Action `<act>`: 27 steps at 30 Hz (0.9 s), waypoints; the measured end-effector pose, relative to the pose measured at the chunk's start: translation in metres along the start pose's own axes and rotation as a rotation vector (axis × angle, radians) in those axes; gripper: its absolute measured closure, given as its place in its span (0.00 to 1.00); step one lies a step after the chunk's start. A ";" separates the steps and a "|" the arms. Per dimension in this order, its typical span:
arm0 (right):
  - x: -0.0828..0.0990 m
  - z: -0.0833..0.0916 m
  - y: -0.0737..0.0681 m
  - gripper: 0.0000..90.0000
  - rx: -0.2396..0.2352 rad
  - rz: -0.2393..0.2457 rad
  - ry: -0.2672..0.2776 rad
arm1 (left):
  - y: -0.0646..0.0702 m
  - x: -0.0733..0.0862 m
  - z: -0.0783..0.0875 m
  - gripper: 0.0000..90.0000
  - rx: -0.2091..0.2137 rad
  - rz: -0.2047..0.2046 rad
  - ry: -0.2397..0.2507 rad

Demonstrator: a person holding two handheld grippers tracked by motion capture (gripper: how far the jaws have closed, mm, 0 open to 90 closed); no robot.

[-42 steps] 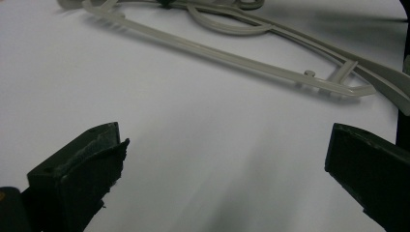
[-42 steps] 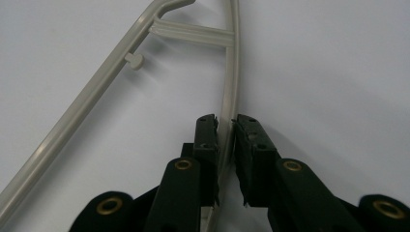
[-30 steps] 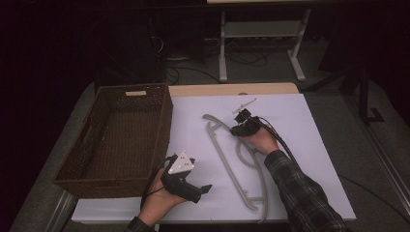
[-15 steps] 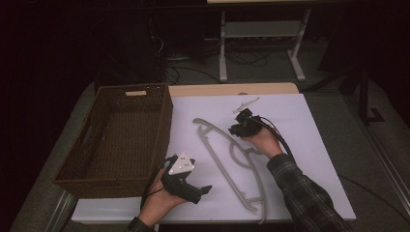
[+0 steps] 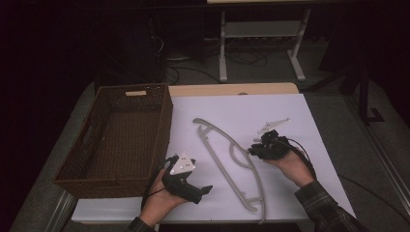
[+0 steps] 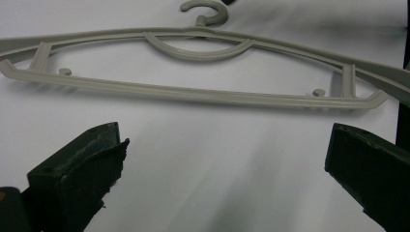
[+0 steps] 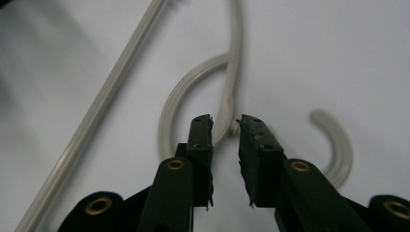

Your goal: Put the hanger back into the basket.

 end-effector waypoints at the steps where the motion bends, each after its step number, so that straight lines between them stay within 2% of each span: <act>1: 0.004 0.003 -0.003 0.82 0.000 0.004 -0.008 | 0.000 0.000 0.000 0.00 0.000 -0.002 0.000; 7: 0.042 0.015 -0.023 0.80 -0.029 -0.007 -0.048 | 0.001 0.000 -0.001 0.00 0.000 -0.002 -0.004; 12: 0.057 0.021 -0.032 0.78 -0.013 -0.011 -0.065 | 0.000 0.000 -0.001 0.00 -0.004 0.000 -0.002; 17: 0.066 0.027 -0.038 0.78 -0.021 -0.033 -0.059 | 0.000 0.000 0.000 0.00 -0.005 -0.003 -0.003; 22: 0.072 0.026 -0.049 0.75 -0.026 -0.013 -0.088 | 0.000 0.000 0.000 0.00 -0.007 0.000 -0.003; 27: 0.072 0.024 -0.051 0.74 -0.002 0.005 -0.090 | 0.000 0.000 -0.001 0.00 -0.007 -0.006 -0.005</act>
Point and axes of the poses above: each handheld gripper's, and its own axes: z roughly backward along the jaws, x roughly out of its underside, y roughly to its right, the point moved 3 cm from there along -z, roughly forward along the jaws, and after that the axes turned 8 degrees about x, right-handed, at the moved point
